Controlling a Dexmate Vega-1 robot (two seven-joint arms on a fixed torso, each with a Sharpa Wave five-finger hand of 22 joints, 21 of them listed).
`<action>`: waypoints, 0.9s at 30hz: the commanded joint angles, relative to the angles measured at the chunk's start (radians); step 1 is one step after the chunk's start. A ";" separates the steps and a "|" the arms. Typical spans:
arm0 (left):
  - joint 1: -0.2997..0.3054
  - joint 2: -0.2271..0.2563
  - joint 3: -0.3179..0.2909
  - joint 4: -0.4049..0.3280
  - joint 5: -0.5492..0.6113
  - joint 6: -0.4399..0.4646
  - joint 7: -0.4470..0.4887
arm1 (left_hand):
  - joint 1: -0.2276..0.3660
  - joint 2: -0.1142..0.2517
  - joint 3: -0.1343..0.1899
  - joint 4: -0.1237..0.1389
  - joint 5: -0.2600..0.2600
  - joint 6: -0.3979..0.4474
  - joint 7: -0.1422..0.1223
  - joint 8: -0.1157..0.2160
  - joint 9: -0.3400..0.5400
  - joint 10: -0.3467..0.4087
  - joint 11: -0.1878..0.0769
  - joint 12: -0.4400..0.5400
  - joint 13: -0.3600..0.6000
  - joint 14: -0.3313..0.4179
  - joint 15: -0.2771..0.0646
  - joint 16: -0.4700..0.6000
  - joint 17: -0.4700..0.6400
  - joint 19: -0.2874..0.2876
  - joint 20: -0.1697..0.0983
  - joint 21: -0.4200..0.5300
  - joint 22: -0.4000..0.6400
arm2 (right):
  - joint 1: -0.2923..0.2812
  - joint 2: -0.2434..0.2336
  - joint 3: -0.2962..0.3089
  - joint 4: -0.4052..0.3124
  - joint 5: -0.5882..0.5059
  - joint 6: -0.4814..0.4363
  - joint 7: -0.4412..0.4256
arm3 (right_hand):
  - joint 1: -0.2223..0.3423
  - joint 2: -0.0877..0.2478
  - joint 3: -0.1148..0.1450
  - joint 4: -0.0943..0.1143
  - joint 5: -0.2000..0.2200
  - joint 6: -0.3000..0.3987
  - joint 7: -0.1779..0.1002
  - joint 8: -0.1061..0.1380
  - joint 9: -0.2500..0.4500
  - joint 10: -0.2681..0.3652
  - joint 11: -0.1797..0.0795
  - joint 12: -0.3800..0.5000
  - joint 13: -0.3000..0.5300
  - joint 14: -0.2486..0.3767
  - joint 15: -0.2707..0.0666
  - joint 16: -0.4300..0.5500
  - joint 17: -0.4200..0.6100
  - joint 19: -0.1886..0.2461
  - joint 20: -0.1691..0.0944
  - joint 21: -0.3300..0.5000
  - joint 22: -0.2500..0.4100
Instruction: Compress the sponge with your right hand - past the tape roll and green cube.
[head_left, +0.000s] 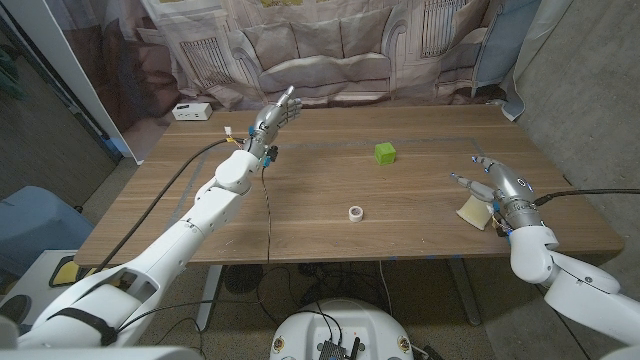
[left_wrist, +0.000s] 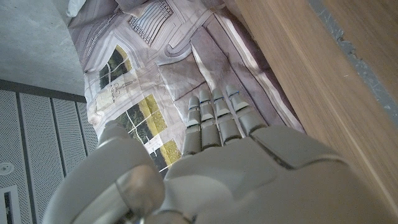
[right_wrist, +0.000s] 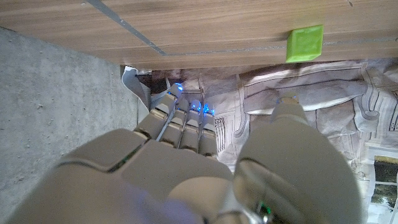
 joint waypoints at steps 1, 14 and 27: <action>0.000 -0.013 0.017 0.010 -0.013 0.010 -0.024 | 0.006 0.003 0.008 -0.003 -0.002 -0.004 0.001 -0.003 0.005 -0.007 -0.002 -0.004 0.005 -0.005 0.004 -0.001 0.003 0.007 0.000 -0.001 0.002 | 0.079 0.059 -0.015 0.073 0.040 0.128 0.055 | -0.012 -0.002 0.001 0.005 -0.004 -0.007 0.001 -0.001 0.000 -0.002 0.007 0.006 0.003 0.002 0.004 0.002 0.001 0.004 0.003 -0.005 0.000; 0.029 -0.026 0.024 0.002 -0.021 -0.011 -0.026 | 0.004 -0.001 0.009 -0.005 -0.003 -0.040 0.003 -0.012 0.005 -0.047 0.006 -0.017 0.005 -0.047 0.005 -0.011 0.003 -0.024 0.003 -0.010 0.002 | 0.161 0.098 -0.033 0.147 0.079 0.259 0.092 | -0.024 0.001 -0.001 0.008 -0.007 -0.024 0.006 -0.004 -0.001 -0.020 0.011 0.001 0.003 -0.015 0.012 -0.001 -0.003 -0.007 0.008 -0.016 0.001; 0.054 -0.048 0.021 0.040 -0.018 -0.064 -0.010 | -0.005 -0.010 0.006 -0.006 -0.003 -0.121 -0.006 -0.020 0.004 -0.127 0.004 -0.028 0.005 -0.142 0.010 -0.017 0.003 -0.094 -0.012 -0.019 0.002 | 0.277 0.139 -0.073 0.239 0.125 0.372 0.152 | -0.033 0.002 -0.003 0.011 -0.010 -0.023 0.012 -0.002 -0.001 -0.020 0.014 0.003 0.003 -0.017 0.016 0.001 -0.006 -0.008 0.012 -0.021 0.001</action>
